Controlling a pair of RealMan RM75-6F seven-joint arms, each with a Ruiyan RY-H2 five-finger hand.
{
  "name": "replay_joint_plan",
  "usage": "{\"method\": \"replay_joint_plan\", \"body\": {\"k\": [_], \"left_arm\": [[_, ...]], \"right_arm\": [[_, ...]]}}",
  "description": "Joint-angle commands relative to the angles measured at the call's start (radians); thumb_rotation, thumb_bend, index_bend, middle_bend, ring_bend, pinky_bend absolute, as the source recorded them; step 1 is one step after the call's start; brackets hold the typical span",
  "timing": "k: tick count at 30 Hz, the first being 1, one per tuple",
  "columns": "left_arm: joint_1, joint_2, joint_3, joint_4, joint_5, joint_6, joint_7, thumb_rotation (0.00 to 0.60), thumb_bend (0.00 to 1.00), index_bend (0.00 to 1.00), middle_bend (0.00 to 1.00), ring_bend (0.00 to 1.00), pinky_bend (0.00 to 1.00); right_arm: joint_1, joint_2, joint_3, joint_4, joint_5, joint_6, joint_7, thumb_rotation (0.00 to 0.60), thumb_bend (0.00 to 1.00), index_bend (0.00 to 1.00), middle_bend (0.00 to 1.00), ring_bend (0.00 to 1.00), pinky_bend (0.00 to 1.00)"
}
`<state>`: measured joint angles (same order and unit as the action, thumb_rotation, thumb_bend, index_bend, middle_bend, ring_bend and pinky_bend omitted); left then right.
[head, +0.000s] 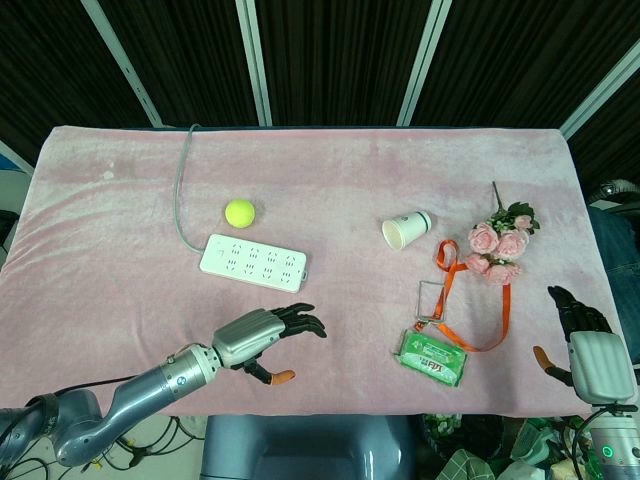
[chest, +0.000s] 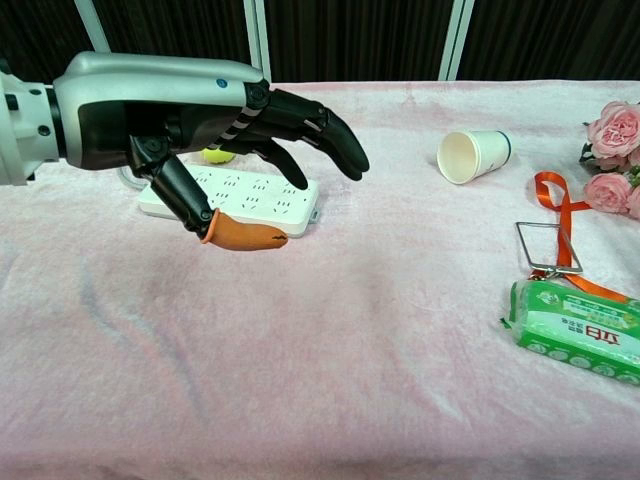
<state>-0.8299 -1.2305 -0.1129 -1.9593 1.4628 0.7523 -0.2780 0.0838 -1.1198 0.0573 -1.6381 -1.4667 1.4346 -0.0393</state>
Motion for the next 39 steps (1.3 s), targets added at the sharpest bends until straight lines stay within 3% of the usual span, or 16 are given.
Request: {"method": "replay_joint_plan", "body": {"k": [1,30,32,36,39], "left_arm": [[-0.001,-0.008,0.006,0.006,-0.006,0.002,0.013,0.600,0.34,0.22,0.17,0.01,0.18],[-0.001,-0.021,0.018,0.048,-0.026,0.053,0.146,0.600,0.34,0.22,0.17,0.02,0.19],[0.000,-0.018,0.021,0.067,-0.017,0.063,0.186,0.600,0.34,0.22,0.19,0.10,0.23],[0.047,-0.055,0.022,0.211,0.023,0.216,0.516,0.600,0.34,0.21,0.36,0.30,0.42],[0.079,-0.088,0.009,0.288,-0.026,0.283,0.698,0.600,0.39,0.21,0.48,0.50,0.61]], "right_arm": [[-0.001,0.001,0.000,-0.003,0.004,-0.002,-0.001,0.600,0.19,0.03,0.08,0.18,0.20],[0.002,0.009,0.003,-0.017,0.031,-0.022,-0.010,0.600,0.19,0.03,0.09,0.18,0.20],[0.002,0.009,0.003,-0.018,0.033,-0.024,-0.011,0.600,0.19,0.03,0.09,0.18,0.20],[0.001,0.010,0.005,-0.024,0.043,-0.026,-0.013,0.600,0.19,0.03,0.09,0.18,0.20],[0.002,0.015,0.001,-0.028,0.042,-0.035,-0.001,0.600,0.19,0.03,0.09,0.17,0.20]]}}
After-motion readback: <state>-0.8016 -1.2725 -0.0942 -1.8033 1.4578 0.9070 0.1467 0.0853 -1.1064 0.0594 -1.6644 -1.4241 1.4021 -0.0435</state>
